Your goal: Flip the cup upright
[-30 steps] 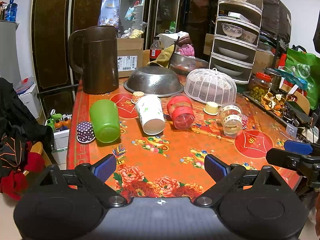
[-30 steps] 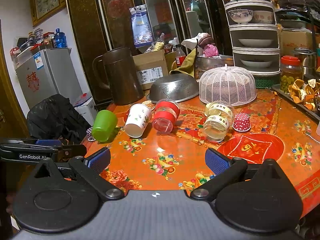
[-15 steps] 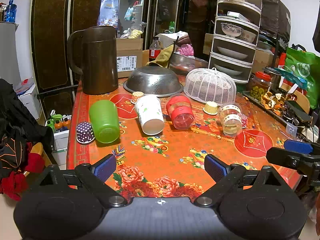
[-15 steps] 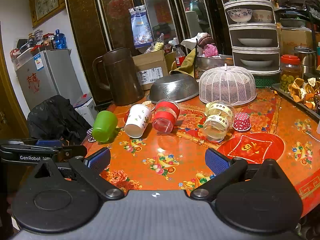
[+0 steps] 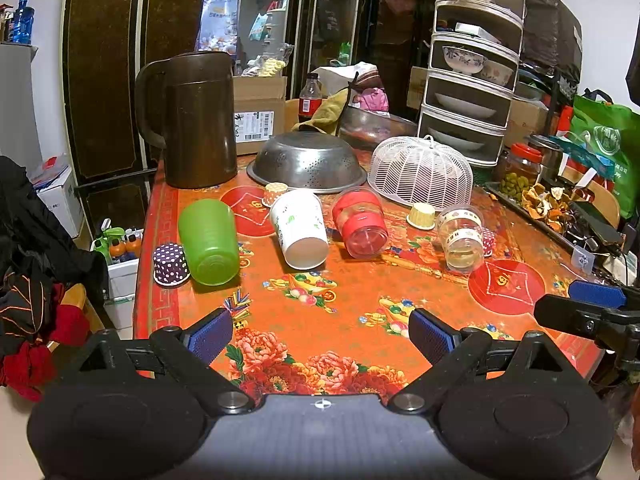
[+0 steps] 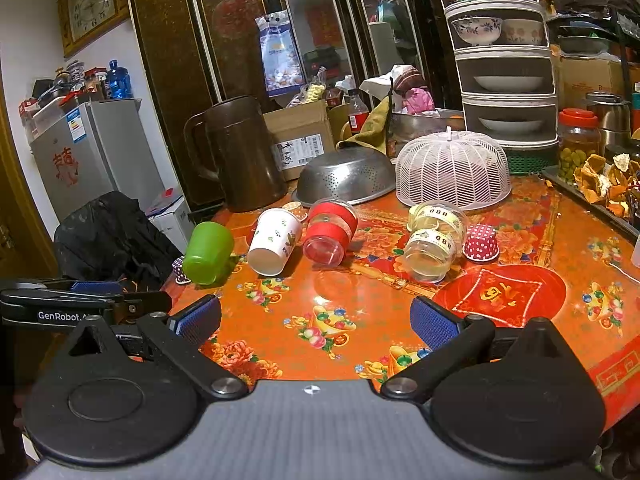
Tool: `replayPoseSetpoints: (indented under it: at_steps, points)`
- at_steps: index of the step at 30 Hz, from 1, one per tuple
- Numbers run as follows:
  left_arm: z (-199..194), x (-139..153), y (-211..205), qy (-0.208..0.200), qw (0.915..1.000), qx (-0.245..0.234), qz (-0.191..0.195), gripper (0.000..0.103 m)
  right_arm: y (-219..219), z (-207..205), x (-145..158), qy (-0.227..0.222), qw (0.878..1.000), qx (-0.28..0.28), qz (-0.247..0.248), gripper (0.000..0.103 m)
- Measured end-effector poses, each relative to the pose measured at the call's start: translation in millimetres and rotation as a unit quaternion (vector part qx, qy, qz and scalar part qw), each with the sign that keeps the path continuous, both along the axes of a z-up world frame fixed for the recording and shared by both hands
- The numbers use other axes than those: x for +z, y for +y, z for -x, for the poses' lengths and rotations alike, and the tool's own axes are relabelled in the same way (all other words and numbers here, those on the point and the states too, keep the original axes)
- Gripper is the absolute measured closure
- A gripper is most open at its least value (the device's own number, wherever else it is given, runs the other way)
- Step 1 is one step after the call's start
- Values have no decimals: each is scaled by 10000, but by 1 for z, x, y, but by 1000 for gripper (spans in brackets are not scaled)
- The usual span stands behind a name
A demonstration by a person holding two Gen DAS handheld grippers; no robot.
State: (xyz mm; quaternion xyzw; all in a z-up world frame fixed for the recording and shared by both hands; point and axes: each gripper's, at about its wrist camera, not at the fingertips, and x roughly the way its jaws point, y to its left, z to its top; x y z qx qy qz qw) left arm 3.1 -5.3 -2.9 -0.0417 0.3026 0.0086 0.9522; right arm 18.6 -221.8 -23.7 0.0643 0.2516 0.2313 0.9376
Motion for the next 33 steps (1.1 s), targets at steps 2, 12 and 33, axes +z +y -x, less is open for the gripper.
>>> replayPoseSetpoints:
  at_steps: [2,12,33]
  points:
    - [0,0,0,0,10000,-1,2,7,0,0,0,4,10000,-4,1,1]
    - [1,1,0,7,10000,-2,1,7,-1,0,0,15,10000,-3,-6,1]
    - [1,0,2,33,10000,24,8,7,-1,0,0,26,10000,-1,-11,1]
